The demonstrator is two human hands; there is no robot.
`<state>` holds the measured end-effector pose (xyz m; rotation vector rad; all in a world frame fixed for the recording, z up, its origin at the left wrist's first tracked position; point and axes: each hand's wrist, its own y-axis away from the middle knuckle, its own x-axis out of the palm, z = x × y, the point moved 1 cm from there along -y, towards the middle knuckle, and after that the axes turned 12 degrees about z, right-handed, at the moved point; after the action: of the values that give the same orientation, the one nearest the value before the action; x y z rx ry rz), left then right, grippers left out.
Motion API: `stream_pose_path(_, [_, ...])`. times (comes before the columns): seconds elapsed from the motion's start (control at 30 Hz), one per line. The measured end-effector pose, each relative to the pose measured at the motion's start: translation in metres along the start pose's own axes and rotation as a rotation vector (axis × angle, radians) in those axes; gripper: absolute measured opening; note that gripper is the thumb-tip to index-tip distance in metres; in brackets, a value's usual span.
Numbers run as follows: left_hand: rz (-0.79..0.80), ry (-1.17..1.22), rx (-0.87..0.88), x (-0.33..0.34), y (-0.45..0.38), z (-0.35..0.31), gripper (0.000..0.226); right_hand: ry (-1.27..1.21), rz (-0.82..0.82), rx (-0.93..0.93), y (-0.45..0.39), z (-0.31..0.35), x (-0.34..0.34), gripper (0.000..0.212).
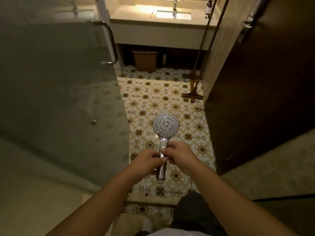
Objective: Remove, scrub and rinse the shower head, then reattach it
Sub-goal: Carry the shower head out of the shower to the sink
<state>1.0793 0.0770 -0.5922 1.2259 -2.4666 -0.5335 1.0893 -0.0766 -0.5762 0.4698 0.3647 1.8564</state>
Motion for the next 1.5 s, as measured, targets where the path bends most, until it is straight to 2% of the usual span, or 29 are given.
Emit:
stream_pose_path(0.2, [0.005, -0.003, -0.012, -0.032, -0.051, -0.032, 0.023, 0.001, -0.003, -0.001, -0.055, 0.025, -0.030, 0.017])
stream_pose_path(0.4, [-0.021, 0.025, -0.031, -0.061, -0.148, -0.063, 0.025, 0.031, 0.019, -0.005, -0.138, 0.055, -0.094, 0.010])
stream_pose_path(0.5, [-0.056, -0.013, -0.041, -0.078, -0.207, -0.095, 0.024, 0.014, 0.038, -0.009, -0.186, 0.082, -0.136, 0.003])
stream_pose_path(0.6, [-0.083, -0.005, -0.066, -0.093, -0.255, -0.128, 0.028, 0.000, 0.035, 0.003, -0.227, 0.111, -0.171, 0.009])
stream_pose_path(0.7, [-0.090, 0.005, -0.056, -0.109, -0.296, -0.158, 0.030, 0.013, 0.054, 0.022, -0.264, 0.143, -0.199, 0.004])
stream_pose_path(0.93, [-0.099, 0.015, -0.056, -0.150, -0.369, -0.207, 0.027, -0.012, 0.059, 0.035, -0.339, 0.193, -0.239, 0.005])
stream_pose_path(1.1, [-0.093, 0.032, -0.069, -0.201, -0.427, -0.237, 0.035, -0.042, 0.055, 0.051, -0.410, 0.229, -0.261, 0.005])
stream_pose_path(1.5, [-0.040, -0.025, -0.083, -0.380, -0.582, -0.359, 0.032, -0.075, -0.064, 0.014, -0.631, 0.349, -0.297, 0.008])
